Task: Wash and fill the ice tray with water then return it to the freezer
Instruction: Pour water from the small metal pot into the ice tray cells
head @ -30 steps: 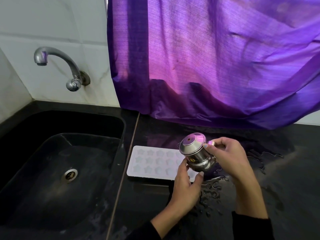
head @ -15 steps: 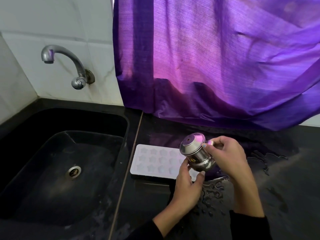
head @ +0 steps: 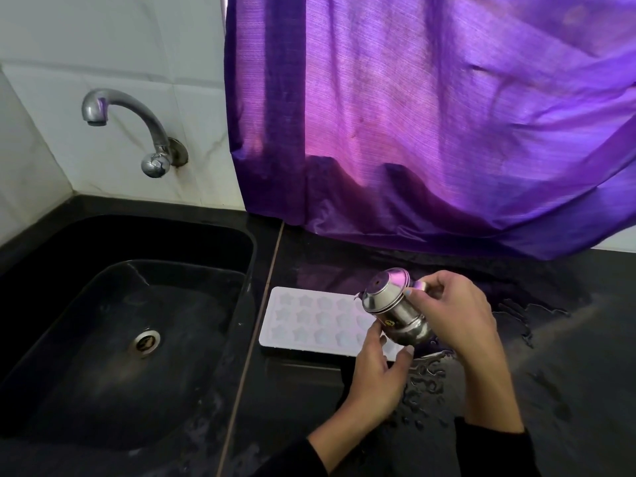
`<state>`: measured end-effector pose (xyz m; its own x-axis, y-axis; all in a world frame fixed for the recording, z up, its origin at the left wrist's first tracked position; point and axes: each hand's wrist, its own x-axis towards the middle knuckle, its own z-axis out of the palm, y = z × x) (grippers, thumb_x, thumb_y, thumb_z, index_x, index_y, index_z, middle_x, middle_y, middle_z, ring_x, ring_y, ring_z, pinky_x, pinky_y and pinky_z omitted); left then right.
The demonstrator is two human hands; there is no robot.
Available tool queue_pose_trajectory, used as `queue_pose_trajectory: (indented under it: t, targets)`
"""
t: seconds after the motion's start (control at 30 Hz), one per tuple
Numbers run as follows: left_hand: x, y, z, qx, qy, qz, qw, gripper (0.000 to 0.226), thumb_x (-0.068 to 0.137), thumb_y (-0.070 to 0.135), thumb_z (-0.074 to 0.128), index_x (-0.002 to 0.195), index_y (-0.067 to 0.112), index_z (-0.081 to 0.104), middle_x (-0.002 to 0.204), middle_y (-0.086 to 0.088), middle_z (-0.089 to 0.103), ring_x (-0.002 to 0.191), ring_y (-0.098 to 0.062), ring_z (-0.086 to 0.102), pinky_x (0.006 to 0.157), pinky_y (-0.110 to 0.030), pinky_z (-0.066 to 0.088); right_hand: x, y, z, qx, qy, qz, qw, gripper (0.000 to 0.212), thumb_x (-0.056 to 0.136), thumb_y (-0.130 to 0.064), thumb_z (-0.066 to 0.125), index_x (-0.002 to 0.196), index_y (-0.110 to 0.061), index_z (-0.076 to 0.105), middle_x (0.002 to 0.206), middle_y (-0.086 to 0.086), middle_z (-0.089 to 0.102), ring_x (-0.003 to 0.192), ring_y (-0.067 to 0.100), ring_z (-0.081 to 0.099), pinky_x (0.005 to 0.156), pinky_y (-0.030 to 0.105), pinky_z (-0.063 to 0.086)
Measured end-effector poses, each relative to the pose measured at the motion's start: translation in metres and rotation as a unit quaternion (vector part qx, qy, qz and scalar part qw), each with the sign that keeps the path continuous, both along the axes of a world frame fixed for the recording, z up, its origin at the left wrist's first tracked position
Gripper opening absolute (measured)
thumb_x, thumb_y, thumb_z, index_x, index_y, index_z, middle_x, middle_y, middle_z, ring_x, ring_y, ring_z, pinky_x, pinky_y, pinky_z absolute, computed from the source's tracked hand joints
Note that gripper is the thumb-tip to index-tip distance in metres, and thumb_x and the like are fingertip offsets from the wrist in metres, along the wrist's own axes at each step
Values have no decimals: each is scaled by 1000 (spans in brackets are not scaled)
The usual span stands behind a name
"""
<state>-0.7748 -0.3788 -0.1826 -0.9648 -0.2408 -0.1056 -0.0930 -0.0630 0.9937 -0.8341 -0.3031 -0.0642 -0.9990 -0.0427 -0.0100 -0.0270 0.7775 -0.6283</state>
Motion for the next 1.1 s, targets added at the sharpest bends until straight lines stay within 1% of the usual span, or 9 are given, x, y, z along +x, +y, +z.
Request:
queue_pose_trajectory:
  t: [0.13, 0.23, 0.3, 0.37, 0.5, 0.63, 0.77, 0.93, 1.1]
  targets:
    - [1, 0, 2, 1, 0, -7, 1000, 53, 93, 17, 56, 140, 27, 35, 137, 11, 48, 134, -3, 34, 106, -25, 38, 1, 0, 0, 1, 0, 0, 1000, 15, 82, -40, 67, 86, -26, 63, 84, -4, 68, 86, 23, 63, 76, 38, 50]
    - [3, -1, 4, -5, 2, -12, 1000, 52, 93, 17, 55, 139, 27, 34, 137, 11, 47, 132, -1, 33, 104, -20, 37, 2, 1, 0, 3, 1, 0, 1000, 15, 82, -40, 67, 86, -26, 63, 84, -5, 68, 85, 23, 63, 76, 38, 50]
    - [3, -1, 4, -7, 1, -16, 1000, 53, 94, 17, 55, 141, 27, 33, 139, 10, 46, 132, -2, 32, 103, -20, 37, 2, 1, 0, 3, 0, -1, 1000, 15, 82, -40, 67, 84, -26, 63, 84, -5, 68, 85, 23, 63, 77, 39, 51]
    - [4, 0, 4, -8, 1, -16, 1000, 54, 93, 17, 56, 141, 26, 33, 139, 10, 46, 133, -2, 33, 105, -22, 37, 2, 2, -1, 0, -3, -3, 1000, 15, 81, -40, 67, 82, -26, 62, 83, -5, 68, 84, 23, 63, 77, 39, 51]
    - [5, -1, 3, -17, -1, -8, 1000, 53, 91, 22, 57, 139, 30, 36, 136, 14, 48, 132, -4, 36, 108, -31, 37, 0, 6, -2, -21, -11, -7, 1000, 17, 78, -41, 70, 76, -26, 63, 79, -6, 68, 81, 23, 64, 77, 39, 52]
    - [4, -6, 5, -16, 6, -2, 1000, 50, 91, 23, 57, 135, 36, 36, 136, 16, 48, 131, 1, 35, 110, -32, 36, -2, 10, -2, -70, -14, -3, 997, 15, 77, -38, 73, 74, -26, 64, 75, -6, 69, 78, 22, 66, 77, 43, 54]
    - [3, -11, 7, -4, 9, 11, 1000, 59, 82, 33, 57, 137, 35, 37, 136, 16, 49, 131, 3, 37, 111, -39, 36, -1, 8, -1, -110, -10, 9, 994, 15, 77, -35, 74, 76, -23, 66, 72, -3, 70, 74, 22, 66, 75, 46, 56]
    - [3, -14, 7, 5, 13, 21, 1000, 61, 82, 31, 56, 139, 31, 37, 135, 16, 49, 131, 4, 37, 111, -39, 36, -2, -1, -2, -100, -4, 23, 995, 14, 76, -37, 72, 77, -25, 66, 75, -5, 71, 80, 20, 67, 77, 45, 55]
    - [5, -16, 4, 3, 13, 23, 1000, 62, 79, 34, 56, 138, 32, 37, 133, 18, 51, 130, 2, 38, 110, -37, 38, -2, -7, -4, -75, -4, 35, 997, 16, 75, -42, 71, 78, -27, 64, 77, -6, 71, 81, 21, 67, 80, 46, 54]
